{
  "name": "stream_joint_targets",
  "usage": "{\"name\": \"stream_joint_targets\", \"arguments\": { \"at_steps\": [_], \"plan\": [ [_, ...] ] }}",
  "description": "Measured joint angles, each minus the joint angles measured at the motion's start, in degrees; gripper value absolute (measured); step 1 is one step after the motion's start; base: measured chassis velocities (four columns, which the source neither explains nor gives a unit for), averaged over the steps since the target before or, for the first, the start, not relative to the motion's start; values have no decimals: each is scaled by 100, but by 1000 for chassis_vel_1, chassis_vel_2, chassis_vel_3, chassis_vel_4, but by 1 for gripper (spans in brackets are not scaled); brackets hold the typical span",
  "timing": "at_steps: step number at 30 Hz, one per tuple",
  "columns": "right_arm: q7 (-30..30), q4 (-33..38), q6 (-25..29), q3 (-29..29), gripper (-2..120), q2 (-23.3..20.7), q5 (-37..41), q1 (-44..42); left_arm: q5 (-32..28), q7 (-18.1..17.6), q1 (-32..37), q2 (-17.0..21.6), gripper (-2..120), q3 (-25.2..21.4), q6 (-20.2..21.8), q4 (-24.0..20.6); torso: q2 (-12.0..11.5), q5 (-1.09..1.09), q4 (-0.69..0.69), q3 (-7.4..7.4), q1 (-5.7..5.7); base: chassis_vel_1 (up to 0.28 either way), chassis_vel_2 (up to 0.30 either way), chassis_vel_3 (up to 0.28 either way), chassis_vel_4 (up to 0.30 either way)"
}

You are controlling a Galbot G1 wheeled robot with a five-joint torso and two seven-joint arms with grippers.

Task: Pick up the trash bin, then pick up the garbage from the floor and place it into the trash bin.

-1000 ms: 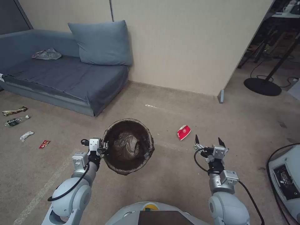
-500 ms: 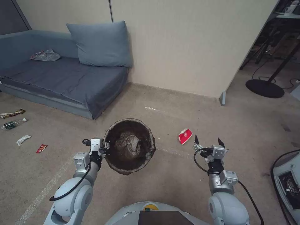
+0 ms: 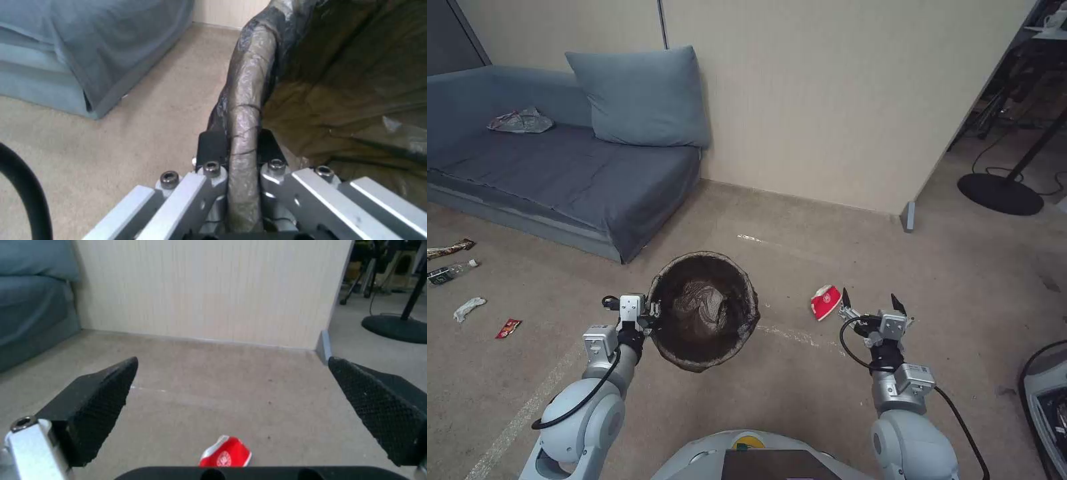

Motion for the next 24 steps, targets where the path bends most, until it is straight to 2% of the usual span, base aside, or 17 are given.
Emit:
{"name": "stream_joint_targets", "arguments": {
  "at_steps": [24],
  "plan": [
    [2, 18, 1, -12, 100, 0, -10, -17, -8, 2, 2, -11, 2, -1, -68, -3, 0, 0, 0, 0, 0, -76, 81, 78, -77]
  ]
}}
